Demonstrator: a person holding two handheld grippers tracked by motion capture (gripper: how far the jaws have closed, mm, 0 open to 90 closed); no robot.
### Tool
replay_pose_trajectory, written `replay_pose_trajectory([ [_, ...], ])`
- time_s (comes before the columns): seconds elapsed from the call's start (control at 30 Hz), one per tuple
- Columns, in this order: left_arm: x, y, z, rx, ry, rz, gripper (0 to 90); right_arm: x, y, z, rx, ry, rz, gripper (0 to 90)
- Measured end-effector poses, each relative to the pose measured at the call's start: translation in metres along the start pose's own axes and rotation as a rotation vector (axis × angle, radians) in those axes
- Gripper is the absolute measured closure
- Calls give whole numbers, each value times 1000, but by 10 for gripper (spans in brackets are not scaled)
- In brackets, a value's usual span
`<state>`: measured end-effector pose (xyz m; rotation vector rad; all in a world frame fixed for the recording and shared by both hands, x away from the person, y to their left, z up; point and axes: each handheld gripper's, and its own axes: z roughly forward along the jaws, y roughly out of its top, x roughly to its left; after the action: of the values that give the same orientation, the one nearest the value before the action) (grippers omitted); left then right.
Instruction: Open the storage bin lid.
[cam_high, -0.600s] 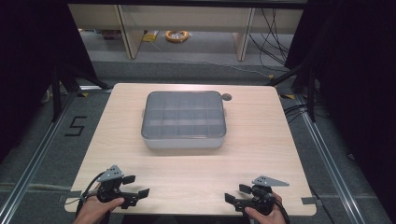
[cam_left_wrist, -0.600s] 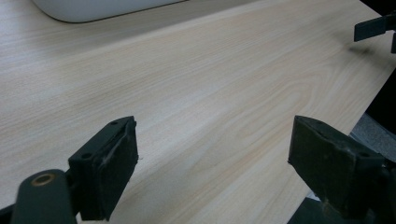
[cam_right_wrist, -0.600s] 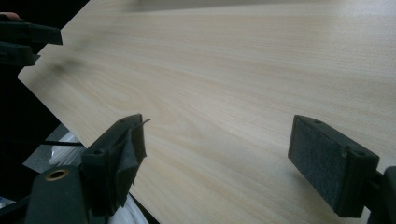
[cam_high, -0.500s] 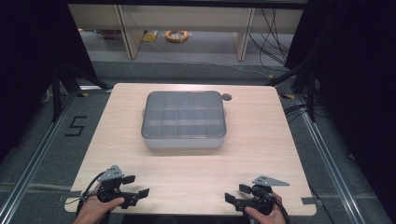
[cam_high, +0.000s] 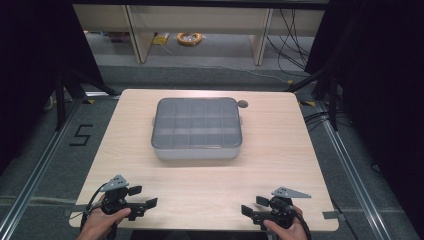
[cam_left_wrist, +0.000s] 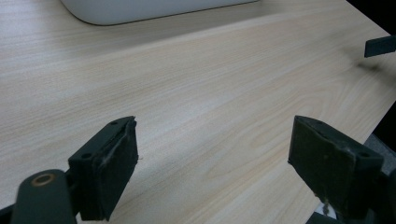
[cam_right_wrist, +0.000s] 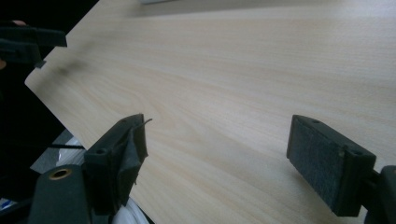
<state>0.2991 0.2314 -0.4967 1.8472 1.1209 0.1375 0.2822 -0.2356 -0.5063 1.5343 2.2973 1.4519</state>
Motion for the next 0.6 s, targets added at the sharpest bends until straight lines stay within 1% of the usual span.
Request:
replay_pose_trajectory([
  [0.03, 0, 0, 0, 0, 0, -4, 151, 0, 0, 1, 14, -10, -11, 208],
  [0.07, 0, 0, 0, 1, 3, -5, 151, 4, 0, 3, 11, 25, 25, 207],
  [0.1, 0, 0, 1, 2, -2, -7, 151, 2, 1, 3, 14, 28, -9, 205],
  [0.13, 1, 0, 1, -2, 0, -8, 151, 3, 2, 5, 7, 30, -7, 204],
  [0.17, 1, 0, 1, -3, 0, -12, 151, 3, 3, 6, 2, 26, -27, 204],
  [0.2, 0, 1, 2, -7, 1, -19, 151, 3, 4, 5, 8, 24, -24, 204],
  [0.23, 1, 3, 2, -8, -1, -23, 150, 3, 5, 8, -4, 26, -27, 204],
  [0.27, 0, 5, 3, -10, -10, -30, 151, 3, 6, 8, 7, 35, -22, 204],
  [0.3, 0, 6, 4, -11, -15, -28, 151, 4, 7, 10, 11, 27, 3, 205],
  [0.33, -1, 7, 4, -21, -14, -21, 151, 1, 9, 12, 4, 26, -30, 205],
  [0.37, -2, 8, 5, -31, -3, -20, 151, -1, 11, 12, 5, 37, -30, 204],
  [0.4, -2, 7, 5, -38, -2, -21, 150, -2, 13, 14, -1, 41, -22, 204],
  [0.43, -1, 8, 6, -22, -10, -19, 151, -2, 14, 14, 1, 36, -21, 203],
  [0.47, 0, 7, 6, -21, -6, -25, 151, -3, 15, 16, -16, 49, -19, 203],
  [0.5, 1, 7, 6, -16, -12, -25, 151, -4, 17, 16, -15, 52, -18, 203],
  [0.53, 1, 8, 6, -22, -10, -30, 151, -4, 20, 17, -28, 47, -17, 202],
  [0.57, 1, 8, 6, -22, -11, -29, 151, -2, 22, 15, -22, 48, 1, 200],
  [0.6, 1, 9, 5, -18, -6, -18, 151, -5, 23, 17, -44, 44, -29, 199],
])
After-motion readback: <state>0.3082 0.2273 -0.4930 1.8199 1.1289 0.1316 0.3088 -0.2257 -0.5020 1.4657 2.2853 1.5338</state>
